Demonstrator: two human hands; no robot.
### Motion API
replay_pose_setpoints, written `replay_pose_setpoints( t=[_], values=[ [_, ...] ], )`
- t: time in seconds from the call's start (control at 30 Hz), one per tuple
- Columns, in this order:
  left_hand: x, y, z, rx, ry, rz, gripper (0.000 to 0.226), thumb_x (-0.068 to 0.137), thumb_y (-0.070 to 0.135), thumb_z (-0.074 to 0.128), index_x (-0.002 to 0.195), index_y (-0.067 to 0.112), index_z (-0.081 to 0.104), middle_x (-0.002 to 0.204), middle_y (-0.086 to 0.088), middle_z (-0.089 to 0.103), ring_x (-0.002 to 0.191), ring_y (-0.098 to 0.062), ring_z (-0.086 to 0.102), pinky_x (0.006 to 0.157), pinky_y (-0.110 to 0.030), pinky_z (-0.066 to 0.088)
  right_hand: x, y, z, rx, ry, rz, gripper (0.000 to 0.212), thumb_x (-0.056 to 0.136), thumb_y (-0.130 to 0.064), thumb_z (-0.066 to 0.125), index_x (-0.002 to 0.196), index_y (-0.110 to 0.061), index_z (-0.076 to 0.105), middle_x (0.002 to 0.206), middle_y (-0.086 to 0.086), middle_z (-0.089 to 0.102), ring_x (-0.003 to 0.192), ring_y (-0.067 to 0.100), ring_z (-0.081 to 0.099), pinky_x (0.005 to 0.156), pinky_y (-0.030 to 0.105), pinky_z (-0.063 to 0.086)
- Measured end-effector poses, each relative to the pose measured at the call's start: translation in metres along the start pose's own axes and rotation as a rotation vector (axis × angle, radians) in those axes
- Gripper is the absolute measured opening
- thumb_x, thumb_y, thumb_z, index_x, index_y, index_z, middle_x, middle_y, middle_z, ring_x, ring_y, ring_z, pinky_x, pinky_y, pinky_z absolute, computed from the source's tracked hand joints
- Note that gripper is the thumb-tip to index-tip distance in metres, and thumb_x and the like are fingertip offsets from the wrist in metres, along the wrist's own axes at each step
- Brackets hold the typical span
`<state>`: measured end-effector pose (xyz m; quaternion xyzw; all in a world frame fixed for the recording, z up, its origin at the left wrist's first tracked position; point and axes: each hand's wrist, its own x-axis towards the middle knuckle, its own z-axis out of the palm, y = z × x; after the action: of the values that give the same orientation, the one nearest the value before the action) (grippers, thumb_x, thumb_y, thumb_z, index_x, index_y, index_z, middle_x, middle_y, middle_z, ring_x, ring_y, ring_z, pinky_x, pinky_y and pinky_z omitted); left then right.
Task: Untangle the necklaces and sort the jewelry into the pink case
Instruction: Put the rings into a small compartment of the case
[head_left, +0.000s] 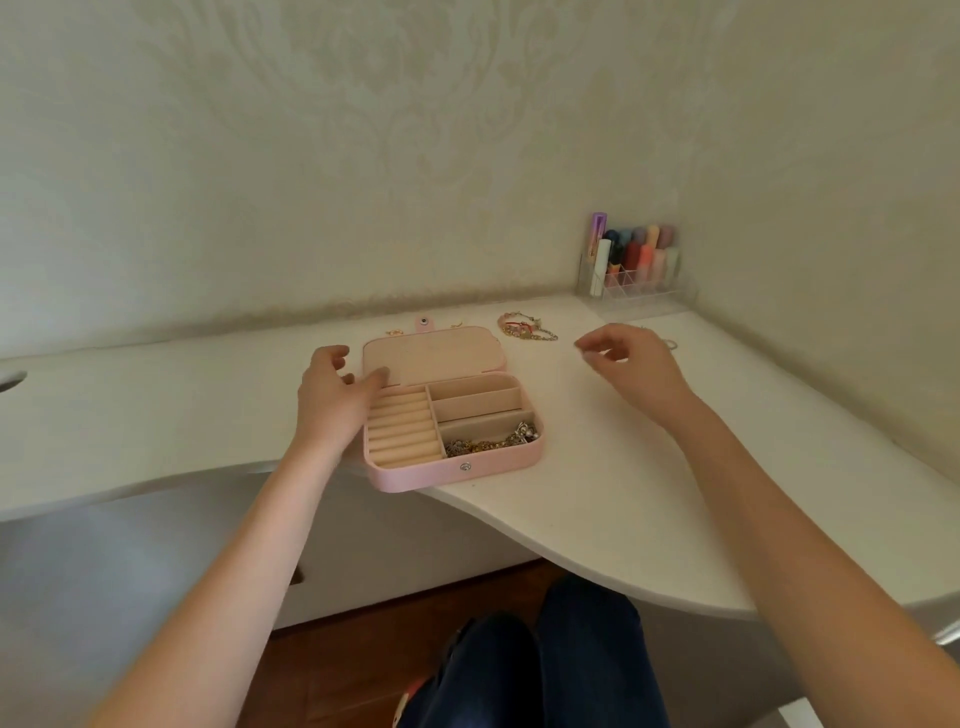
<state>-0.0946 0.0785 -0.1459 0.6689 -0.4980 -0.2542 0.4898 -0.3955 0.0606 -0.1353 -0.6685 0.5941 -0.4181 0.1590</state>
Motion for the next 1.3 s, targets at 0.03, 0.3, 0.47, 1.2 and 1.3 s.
replay_pose_setpoints(
  t=[0.03, 0.3, 0.47, 1.2, 1.3],
  values=[
    [0.003, 0.000, 0.002, -0.021, -0.006, -0.030, 0.056, 0.085, 0.023, 0.066, 0.133, 0.009, 0.042, 0.135, -0.008, 0.049, 0.116, -0.024, 0.054, 0.088, -0.029, 0.039, 0.008, 0.009, -0.001, -0.045, 0.051, 0.034, 0.016, 0.089, -0.011, 0.061, 0.101, -0.015, 0.070, 0.104, -0.001, 0.068, 0.081, 0.009, 0.056, 0.069, 0.004, 0.039],
    [0.035, 0.004, 0.011, 0.067, 0.006, -0.179, 0.064, 0.082, 0.035, 0.068, 0.132, 0.002, 0.044, 0.130, -0.013, 0.055, 0.119, -0.029, 0.052, 0.088, -0.030, 0.038, 0.033, 0.050, 0.009, -0.602, 0.053, 0.114, 0.028, 0.098, -0.020, 0.045, 0.117, -0.020, 0.066, 0.111, 0.012, 0.066, 0.107, 0.036, 0.049, 0.089, 0.039, 0.037],
    [0.052, 0.011, 0.021, 0.200, -0.112, -0.238, 0.073, 0.054, 0.056, 0.063, 0.106, 0.005, 0.061, 0.108, -0.014, 0.065, 0.105, -0.036, 0.058, 0.087, -0.038, 0.047, 0.036, 0.052, 0.012, -0.669, 0.099, 0.057, 0.025, 0.097, -0.019, 0.049, 0.110, -0.018, 0.070, 0.107, 0.009, 0.069, 0.104, 0.035, 0.053, 0.086, 0.039, 0.035],
    [0.039, -0.003, 0.018, 0.166, -0.222, -0.076, 0.087, 0.055, 0.062, 0.067, 0.129, 0.020, 0.048, 0.123, 0.000, 0.058, 0.113, -0.024, 0.054, 0.097, -0.040, 0.044, -0.013, -0.068, 0.071, 0.021, -0.381, -0.373, 0.008, 0.086, -0.012, 0.065, 0.088, -0.016, 0.072, 0.090, -0.003, 0.066, 0.084, 0.007, 0.055, 0.076, 0.011, 0.039],
    [0.041, -0.003, 0.016, 0.095, -0.231, -0.061, 0.101, 0.040, 0.065, 0.074, 0.129, 0.024, 0.047, 0.125, 0.003, 0.058, 0.112, -0.020, 0.056, 0.098, -0.043, 0.045, -0.014, -0.068, 0.072, -0.015, -0.407, -0.363, 0.009, 0.086, -0.012, 0.065, 0.088, -0.015, 0.072, 0.088, -0.003, 0.065, 0.079, 0.005, 0.054, 0.073, 0.009, 0.038]
  ],
)
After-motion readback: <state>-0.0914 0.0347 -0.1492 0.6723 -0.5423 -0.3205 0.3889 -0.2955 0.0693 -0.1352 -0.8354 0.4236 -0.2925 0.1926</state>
